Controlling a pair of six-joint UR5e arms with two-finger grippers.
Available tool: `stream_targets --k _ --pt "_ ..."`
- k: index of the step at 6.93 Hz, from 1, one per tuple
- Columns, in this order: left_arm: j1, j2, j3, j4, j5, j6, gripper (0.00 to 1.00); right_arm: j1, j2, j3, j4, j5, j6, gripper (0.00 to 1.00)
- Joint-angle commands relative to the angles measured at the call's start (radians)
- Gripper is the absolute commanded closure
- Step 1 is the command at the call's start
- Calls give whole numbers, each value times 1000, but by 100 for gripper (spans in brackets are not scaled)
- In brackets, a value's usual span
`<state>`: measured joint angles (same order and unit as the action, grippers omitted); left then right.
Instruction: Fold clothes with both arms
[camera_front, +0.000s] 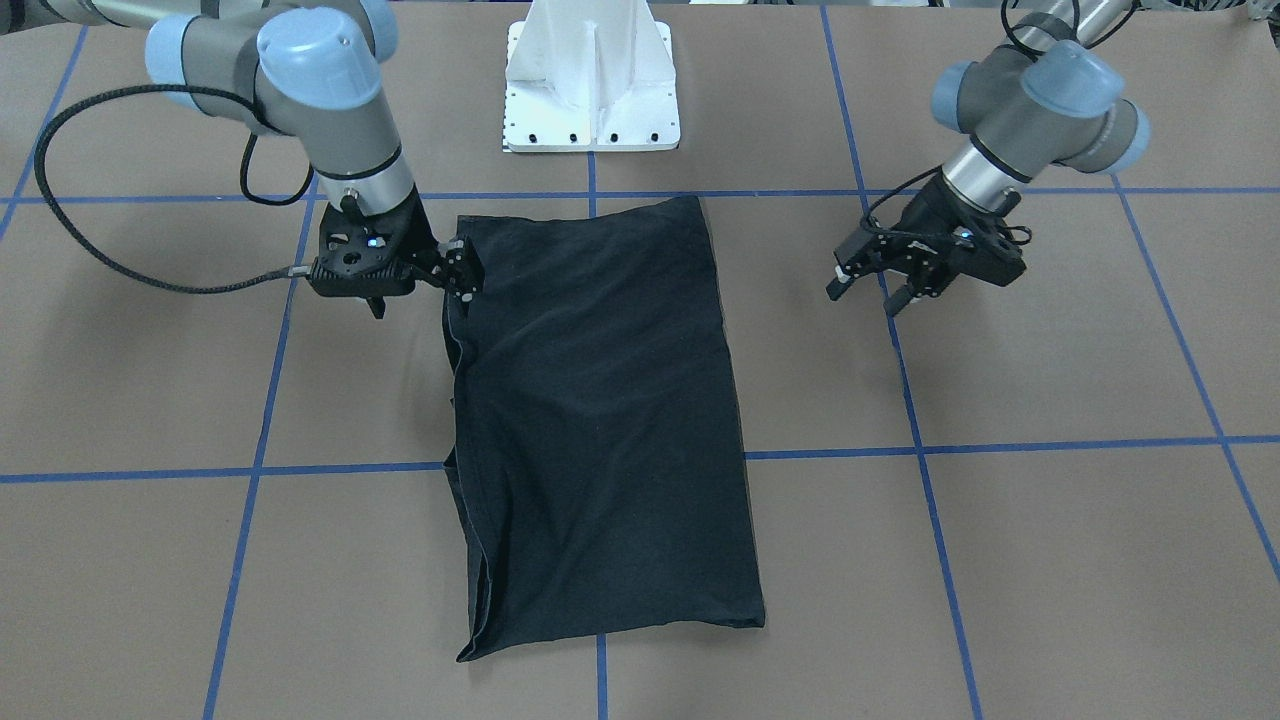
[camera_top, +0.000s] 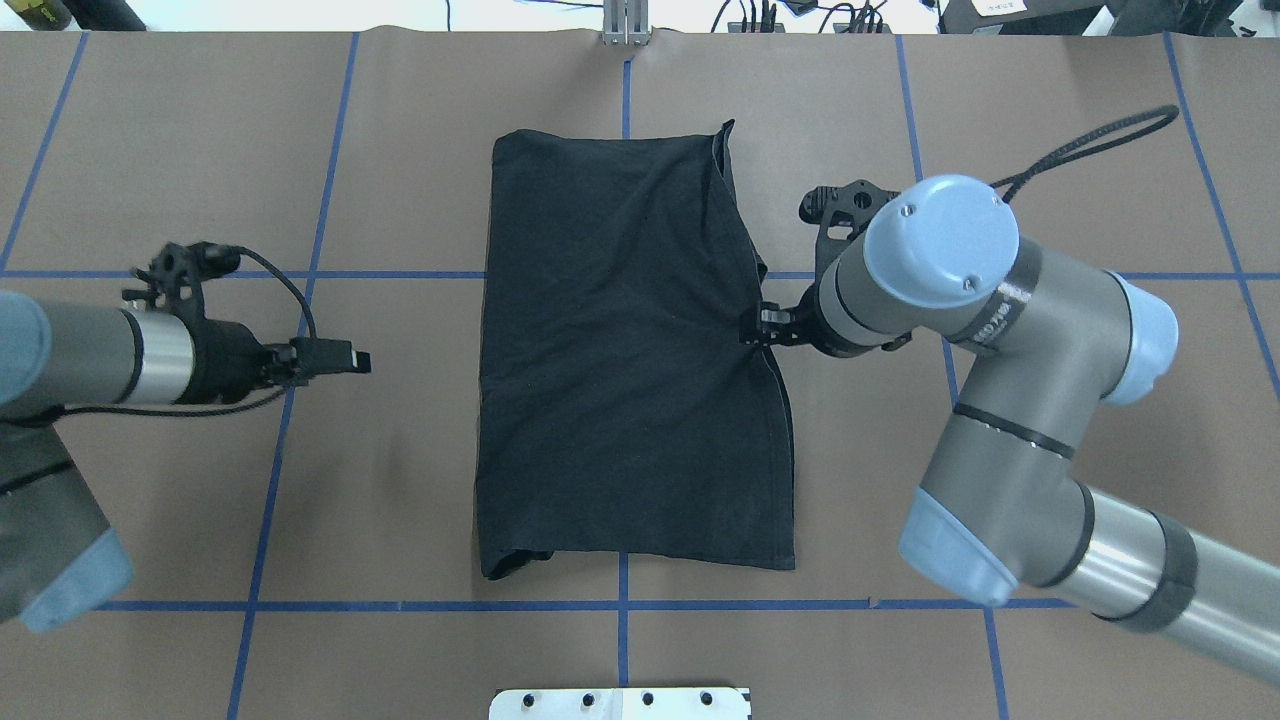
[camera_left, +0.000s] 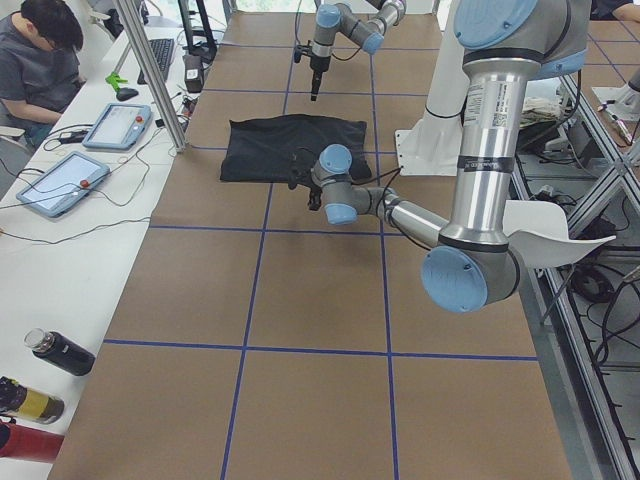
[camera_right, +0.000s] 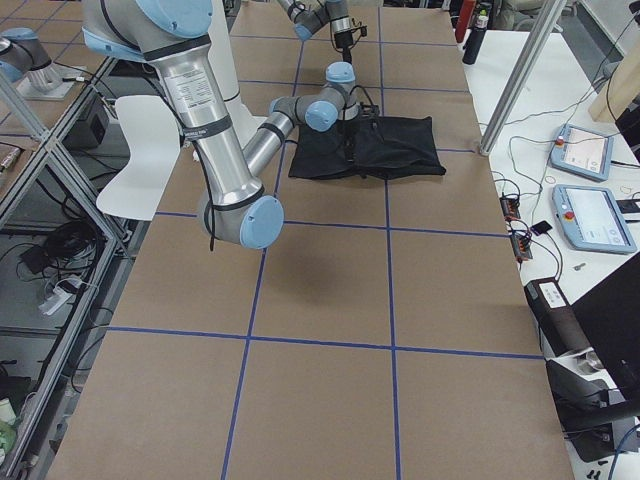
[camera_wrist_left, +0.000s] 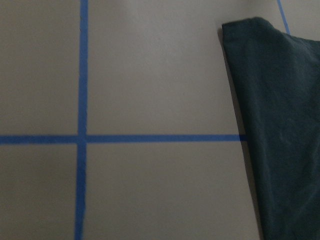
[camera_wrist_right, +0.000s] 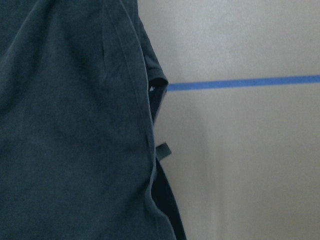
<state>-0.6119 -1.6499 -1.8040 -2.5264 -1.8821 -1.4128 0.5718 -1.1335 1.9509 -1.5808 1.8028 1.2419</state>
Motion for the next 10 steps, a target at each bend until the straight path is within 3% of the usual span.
stream_targets --k 1,3,5,8,9,10 --pt "206 4 -70 1 163 -255 0 -146 -60 86 -10 -119 140 0" --pt "270 -46 -75 30 202 -415 0 -184 -63 86 47 -169 148 0" --pt "311 -167 -72 244 234 -445 0 -184 -60 86 47 -166 146 0" --pt "382 -166 -57 294 238 -433 0 -182 -58 88 47 -163 145 0" --pt "391 -166 -55 294 238 -433 6 -182 -57 88 47 -163 145 0" --pt "389 -166 -54 294 236 -433 21 -182 -55 88 47 -163 145 0"
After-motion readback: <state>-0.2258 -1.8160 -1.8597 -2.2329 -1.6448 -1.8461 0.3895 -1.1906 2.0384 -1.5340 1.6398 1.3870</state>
